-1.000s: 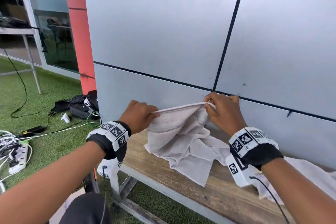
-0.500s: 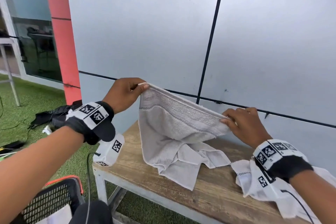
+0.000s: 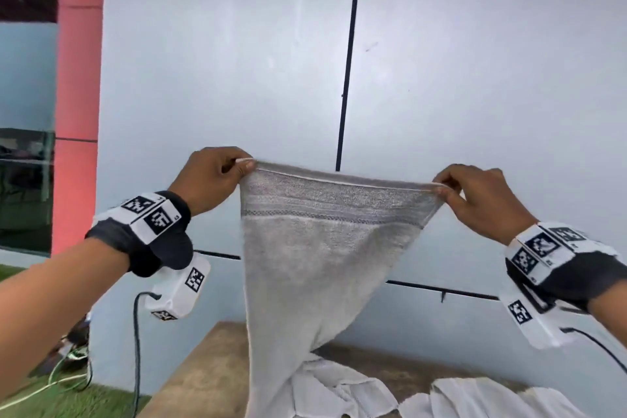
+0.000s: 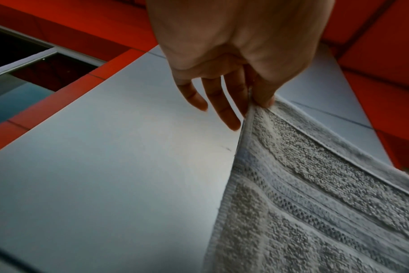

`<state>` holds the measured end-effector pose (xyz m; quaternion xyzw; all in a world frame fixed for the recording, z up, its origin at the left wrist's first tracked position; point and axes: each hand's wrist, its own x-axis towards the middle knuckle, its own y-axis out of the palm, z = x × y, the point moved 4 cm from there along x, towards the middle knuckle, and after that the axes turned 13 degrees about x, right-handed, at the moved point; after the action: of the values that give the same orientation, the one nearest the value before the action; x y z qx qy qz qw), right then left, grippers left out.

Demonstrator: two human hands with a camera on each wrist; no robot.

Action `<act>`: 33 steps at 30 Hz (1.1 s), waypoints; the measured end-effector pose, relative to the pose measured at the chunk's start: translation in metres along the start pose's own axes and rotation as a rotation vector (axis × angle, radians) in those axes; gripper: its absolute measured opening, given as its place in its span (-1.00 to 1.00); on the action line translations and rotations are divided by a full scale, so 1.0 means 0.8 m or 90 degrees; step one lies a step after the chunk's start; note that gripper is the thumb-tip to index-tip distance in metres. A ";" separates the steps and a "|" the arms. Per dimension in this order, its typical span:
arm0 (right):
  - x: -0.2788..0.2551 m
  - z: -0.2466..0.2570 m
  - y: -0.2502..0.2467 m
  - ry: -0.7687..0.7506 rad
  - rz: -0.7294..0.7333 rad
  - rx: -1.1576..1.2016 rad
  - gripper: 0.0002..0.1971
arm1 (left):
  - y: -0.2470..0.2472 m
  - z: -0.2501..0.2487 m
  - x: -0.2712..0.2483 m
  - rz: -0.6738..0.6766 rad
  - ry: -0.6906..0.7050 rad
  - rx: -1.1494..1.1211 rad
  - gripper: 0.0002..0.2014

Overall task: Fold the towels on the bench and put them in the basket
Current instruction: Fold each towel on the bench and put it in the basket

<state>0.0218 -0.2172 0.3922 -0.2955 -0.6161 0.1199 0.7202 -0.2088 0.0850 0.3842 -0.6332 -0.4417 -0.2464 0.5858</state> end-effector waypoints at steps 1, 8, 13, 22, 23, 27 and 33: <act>0.008 0.007 -0.022 -0.004 -0.015 -0.003 -0.95 | -0.018 -0.011 0.013 -0.016 0.014 -0.006 -0.83; 0.022 0.049 -0.135 0.057 -0.031 0.088 -0.94 | -0.106 -0.068 0.041 0.004 0.054 -0.082 -0.89; 0.018 0.062 -0.191 0.081 -0.032 0.154 -0.95 | -0.143 -0.101 0.044 0.011 0.060 -0.109 -0.85; 0.019 0.025 -0.184 0.102 -0.001 0.112 -0.94 | -0.099 -0.109 0.067 0.054 0.036 -0.039 -0.84; 0.015 0.016 -0.173 0.112 0.011 0.111 -0.93 | -0.085 -0.104 0.064 0.071 0.033 -0.033 -0.83; 0.001 -0.034 -0.099 0.146 0.078 0.099 -0.93 | 0.003 -0.063 0.052 0.159 0.008 -0.019 -0.83; -0.013 -0.113 0.031 0.214 0.151 0.077 -0.91 | 0.131 -0.003 0.038 0.216 -0.013 0.034 -0.86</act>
<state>0.1112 -0.2281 0.3635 -0.3379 -0.4399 0.1893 0.8102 -0.1048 0.0987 0.3549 -0.6857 -0.3408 -0.1256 0.6308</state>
